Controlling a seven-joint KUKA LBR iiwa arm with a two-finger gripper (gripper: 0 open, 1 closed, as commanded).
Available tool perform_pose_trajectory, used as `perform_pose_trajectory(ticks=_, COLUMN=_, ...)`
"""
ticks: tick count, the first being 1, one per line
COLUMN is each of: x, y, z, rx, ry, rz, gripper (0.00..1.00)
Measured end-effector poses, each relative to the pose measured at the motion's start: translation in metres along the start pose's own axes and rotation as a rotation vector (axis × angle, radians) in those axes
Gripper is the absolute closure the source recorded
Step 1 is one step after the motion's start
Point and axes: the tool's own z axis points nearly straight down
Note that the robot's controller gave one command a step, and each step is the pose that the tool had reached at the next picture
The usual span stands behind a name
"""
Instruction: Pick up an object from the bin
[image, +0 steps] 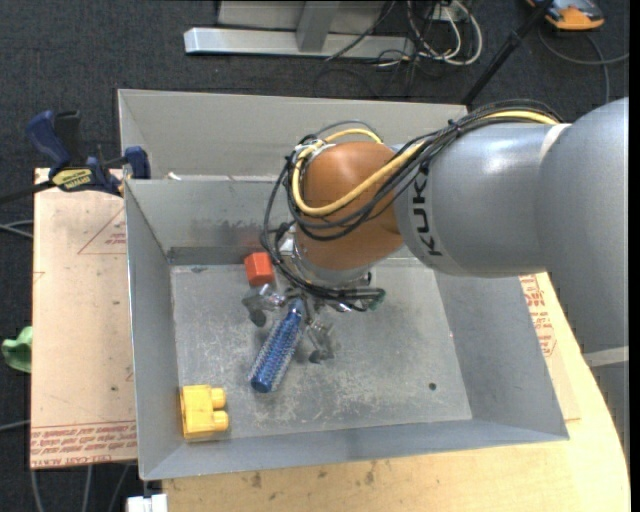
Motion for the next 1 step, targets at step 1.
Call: perform_pose_trajectory(ticks=1, x=0.0066, y=-0.0033, z=0.0305, rx=-0.001, ry=0.002, rz=-0.158, gripper=0.0)
